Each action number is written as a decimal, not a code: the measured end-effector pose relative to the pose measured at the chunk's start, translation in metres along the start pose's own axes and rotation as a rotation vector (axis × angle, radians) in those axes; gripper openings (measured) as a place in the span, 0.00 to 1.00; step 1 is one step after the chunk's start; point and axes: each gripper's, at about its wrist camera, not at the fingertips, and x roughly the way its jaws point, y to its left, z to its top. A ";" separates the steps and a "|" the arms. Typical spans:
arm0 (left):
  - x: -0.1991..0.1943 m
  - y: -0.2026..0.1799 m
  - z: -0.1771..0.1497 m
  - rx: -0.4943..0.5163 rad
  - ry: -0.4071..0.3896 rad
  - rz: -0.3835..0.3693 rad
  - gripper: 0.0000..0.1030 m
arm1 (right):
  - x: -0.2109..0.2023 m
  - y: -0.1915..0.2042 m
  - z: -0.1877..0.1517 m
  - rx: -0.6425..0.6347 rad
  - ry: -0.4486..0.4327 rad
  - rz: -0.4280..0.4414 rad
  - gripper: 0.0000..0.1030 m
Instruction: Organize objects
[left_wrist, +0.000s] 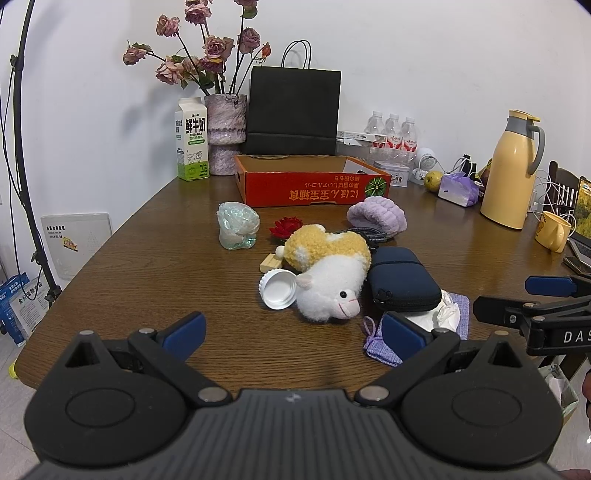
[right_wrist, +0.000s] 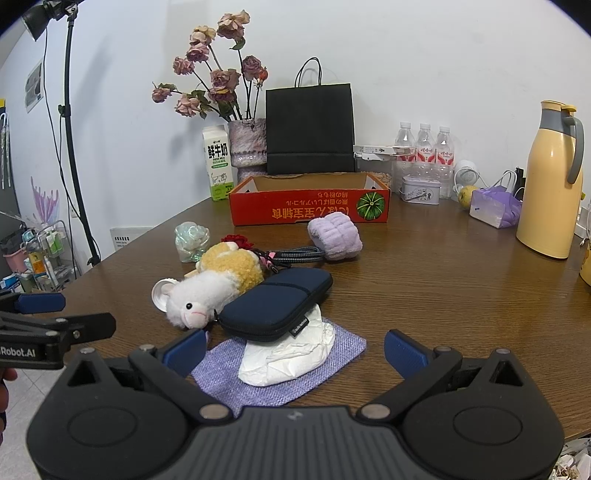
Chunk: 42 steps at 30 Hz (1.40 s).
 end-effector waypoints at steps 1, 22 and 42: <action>0.000 0.000 0.000 0.000 0.000 0.000 1.00 | 0.001 0.002 0.000 0.000 0.000 -0.001 1.00; 0.004 0.002 -0.003 -0.007 0.009 0.002 1.00 | 0.010 0.009 -0.003 -0.014 0.026 0.000 1.00; 0.034 0.014 -0.005 -0.038 0.082 -0.001 1.00 | 0.049 0.009 -0.012 -0.032 0.105 0.014 1.00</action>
